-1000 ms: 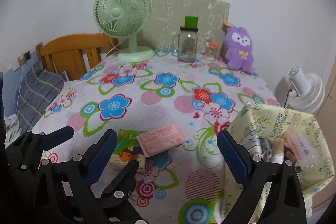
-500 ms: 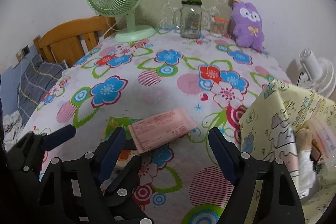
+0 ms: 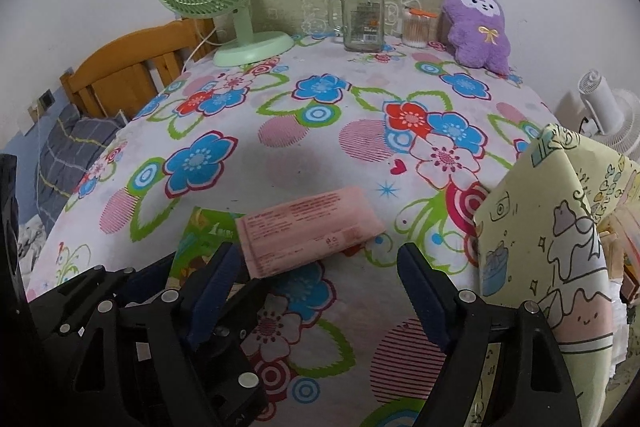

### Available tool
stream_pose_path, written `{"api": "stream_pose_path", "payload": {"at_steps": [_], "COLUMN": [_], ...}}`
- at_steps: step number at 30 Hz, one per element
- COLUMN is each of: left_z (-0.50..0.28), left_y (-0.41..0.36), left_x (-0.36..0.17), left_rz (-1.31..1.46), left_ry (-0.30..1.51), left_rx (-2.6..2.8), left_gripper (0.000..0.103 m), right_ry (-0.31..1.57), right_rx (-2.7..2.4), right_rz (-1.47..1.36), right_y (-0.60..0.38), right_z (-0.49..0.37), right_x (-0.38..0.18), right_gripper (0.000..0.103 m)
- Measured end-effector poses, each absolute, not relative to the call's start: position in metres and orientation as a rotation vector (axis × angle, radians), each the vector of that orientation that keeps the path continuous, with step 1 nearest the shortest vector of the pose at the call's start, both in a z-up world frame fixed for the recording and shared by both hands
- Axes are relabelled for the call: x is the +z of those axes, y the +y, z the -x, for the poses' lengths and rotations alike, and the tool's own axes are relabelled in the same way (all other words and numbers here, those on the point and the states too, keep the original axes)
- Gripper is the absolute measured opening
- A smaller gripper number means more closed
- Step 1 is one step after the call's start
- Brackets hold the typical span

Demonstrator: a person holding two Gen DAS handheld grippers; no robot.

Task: Organize soft objects
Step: 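Move both open tools toward the green pack and pink card on the table, then grasp the green tissue pack with the left tool while the right tool grasps the pink packet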

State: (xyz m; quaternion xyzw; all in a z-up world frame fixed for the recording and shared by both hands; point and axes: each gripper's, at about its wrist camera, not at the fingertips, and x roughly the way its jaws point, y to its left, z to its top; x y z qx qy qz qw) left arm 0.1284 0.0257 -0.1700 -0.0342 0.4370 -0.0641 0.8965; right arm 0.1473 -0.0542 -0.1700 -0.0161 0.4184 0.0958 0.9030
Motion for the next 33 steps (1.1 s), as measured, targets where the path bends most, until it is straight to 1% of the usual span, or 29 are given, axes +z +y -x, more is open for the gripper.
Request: {"api": "stream_pose_path", "payload": {"at_steps": [12, 20, 21, 23, 28, 33], "left_z": [-0.135, -0.150, -0.152, -0.155, -0.159, -0.162], "left_y": [0.050, 0.053, 0.054, 0.055, 0.057, 0.055], "left_x": [-0.166, -0.166, -0.167, -0.168, -0.169, -0.171], "left_rz": [0.029, -0.011, -0.012, -0.017, -0.021, -0.028], "left_ry": [0.906, 0.910, 0.914, 0.921, 0.919, 0.923], "left_rx": [-0.057, -0.064, -0.063, -0.063, -0.060, -0.057], "left_gripper": [0.053, 0.053, 0.053, 0.053, 0.053, 0.053], "right_ry": [0.901, 0.971, 0.980, 0.998, 1.022, 1.018], "right_rx": [0.203, 0.193, 0.191, 0.188, 0.179, 0.178], "right_rz": [-0.026, -0.094, -0.099, -0.105, -0.134, -0.079], "right_y": [-0.045, -0.042, -0.042, -0.042, -0.044, -0.036], "right_z": [-0.158, -0.176, -0.177, -0.182, -0.192, -0.196], "right_x": [-0.170, -0.181, -0.183, -0.186, -0.193, -0.194], "right_gripper": [0.083, 0.083, 0.078, 0.074, 0.071, 0.058]}}
